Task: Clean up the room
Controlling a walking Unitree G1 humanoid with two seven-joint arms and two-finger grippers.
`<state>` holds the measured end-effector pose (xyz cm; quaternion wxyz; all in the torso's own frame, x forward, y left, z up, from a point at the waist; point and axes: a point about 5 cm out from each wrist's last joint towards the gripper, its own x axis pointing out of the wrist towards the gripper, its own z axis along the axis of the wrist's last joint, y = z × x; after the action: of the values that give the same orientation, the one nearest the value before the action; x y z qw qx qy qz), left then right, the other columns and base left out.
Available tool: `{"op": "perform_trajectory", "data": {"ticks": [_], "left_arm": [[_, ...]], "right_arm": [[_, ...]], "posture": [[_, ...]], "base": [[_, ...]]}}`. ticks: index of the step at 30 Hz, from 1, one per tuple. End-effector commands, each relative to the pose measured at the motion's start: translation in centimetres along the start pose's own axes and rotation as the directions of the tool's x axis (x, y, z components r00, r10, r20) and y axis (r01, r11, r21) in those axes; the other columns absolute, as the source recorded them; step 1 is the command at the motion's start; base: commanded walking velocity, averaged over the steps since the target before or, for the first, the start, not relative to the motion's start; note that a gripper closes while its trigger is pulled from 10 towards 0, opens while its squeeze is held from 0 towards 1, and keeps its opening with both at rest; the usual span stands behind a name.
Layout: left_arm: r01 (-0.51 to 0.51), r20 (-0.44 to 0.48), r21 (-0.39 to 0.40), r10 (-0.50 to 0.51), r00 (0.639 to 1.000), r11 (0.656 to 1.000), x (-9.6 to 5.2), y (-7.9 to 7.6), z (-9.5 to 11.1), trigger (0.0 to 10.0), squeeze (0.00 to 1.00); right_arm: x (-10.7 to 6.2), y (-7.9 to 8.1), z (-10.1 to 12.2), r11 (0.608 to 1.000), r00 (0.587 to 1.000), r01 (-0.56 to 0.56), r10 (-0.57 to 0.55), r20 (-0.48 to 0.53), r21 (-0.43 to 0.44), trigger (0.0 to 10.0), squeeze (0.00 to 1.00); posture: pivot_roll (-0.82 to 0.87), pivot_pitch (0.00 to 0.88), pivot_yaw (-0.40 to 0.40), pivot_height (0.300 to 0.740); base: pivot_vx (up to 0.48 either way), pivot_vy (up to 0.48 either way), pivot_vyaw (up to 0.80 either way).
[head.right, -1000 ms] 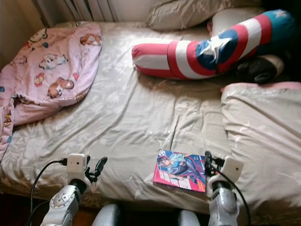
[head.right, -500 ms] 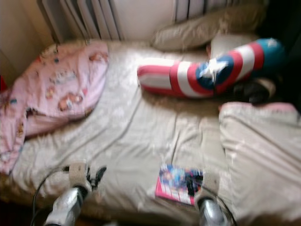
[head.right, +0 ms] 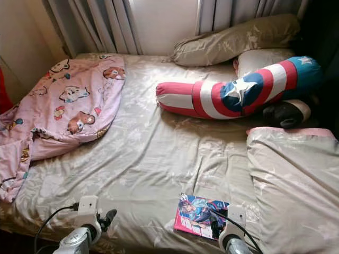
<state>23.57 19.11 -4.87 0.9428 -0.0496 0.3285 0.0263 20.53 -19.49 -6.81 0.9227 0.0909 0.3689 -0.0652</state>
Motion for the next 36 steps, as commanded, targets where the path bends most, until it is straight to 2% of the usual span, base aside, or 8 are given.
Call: {"op": "perform_trajectory", "data": {"ticks": [1, 10, 12, 13, 16, 23, 28, 36], "left_arm": [[-0.026, -0.048, 0.001, 0.026, 0.998, 1.0, -0.4, 0.7, -1.2, 10.0, 0.0], [-0.013, -0.097, 0.038, 0.017, 0.995, 0.999, -0.7, 0.5, -2.3, 10.0, 0.0], [-0.011, -0.113, 0.043, 0.016, 0.994, 0.999, -0.8, 0.6, -2.7, 10.0, 0.0], [-0.012, -0.118, 0.054, 0.018, 0.993, 0.998, -0.9, 0.7, -2.8, 10.0, 0.0], [-0.016, -0.142, 0.069, 0.025, 0.989, 0.998, -1.1, 0.8, -3.4, 10.0, 0.0], [-0.019, -0.153, 0.086, 0.032, 0.988, 0.996, -1.3, 0.9, -3.8, 10.0, 0.0], [-0.018, -0.156, 0.088, 0.032, 0.987, 0.996, -1.3, 0.9, -3.9, 10.0, 0.0], [-0.025, -0.153, 0.087, 0.038, 0.988, 0.996, -1.2, 1.0, -3.7, 10.0, 0.0]], "right_arm": [[-0.3, -0.3, -1.1, 1.0, 0.999, -0.004, 0.003, -0.044, -0.022, 10.0, 0.0], [-1.3, -2.3, -3.2, 0.998, 0.992, 0.041, -0.047, -0.12, -0.05, 10.0, 0.0], [-1.4, -2.4, -3.2, 0.994, 0.993, 0.028, -0.04, -0.108, -0.105, 10.0, 0.0], [-1.5, -3.1, -2.9, 0.993, 0.993, 0.033, -0.046, -0.106, -0.114, 10.0, 0.0], [-1.7, -5.3, -2.0, 0.996, 0.99, 0.08, -0.085, -0.108, -0.05, 10.0, 0.0], [-2.1, -7.3, -1.4, 0.992, 0.987, 0.121, -0.123, -0.101, -0.018, 10.0, 0.0], [-1.7, -6.3, -1.3, 0.995, 0.99, 0.099, -0.102, -0.095, -0.033, 10.0, 0.0], [-1.6, -6.0, -1.1, 0.995, 0.991, 0.098, -0.1, -0.084, -0.023, 10.0, 0.0]], "posture": [[0.03, 0.0, 0.036, 0.74], [0.03, 0.0, 0.033, 0.74], [0.03, 0.0, 0.036, 0.74], [0.03, 0.0, 0.038, 0.74], [0.03, 0.0, 0.043, 0.74], [0.03, 0.0, 0.045, 0.74], [0.03, 0.0, 0.045, 0.74], [0.03, 0.0, 0.042, 0.74]], "base": [[0.0, 0.0, 0.0], [0.0, 0.0, 0.05], [0.0, 0.0, 0.8], [0.0, 0.0, 0.8], [0.0, 0.381, 0.53], [0.0, 0.48, 0.0], [0.0, 0.48, 0.0], [0.0, 0.48, 0.0]]}}
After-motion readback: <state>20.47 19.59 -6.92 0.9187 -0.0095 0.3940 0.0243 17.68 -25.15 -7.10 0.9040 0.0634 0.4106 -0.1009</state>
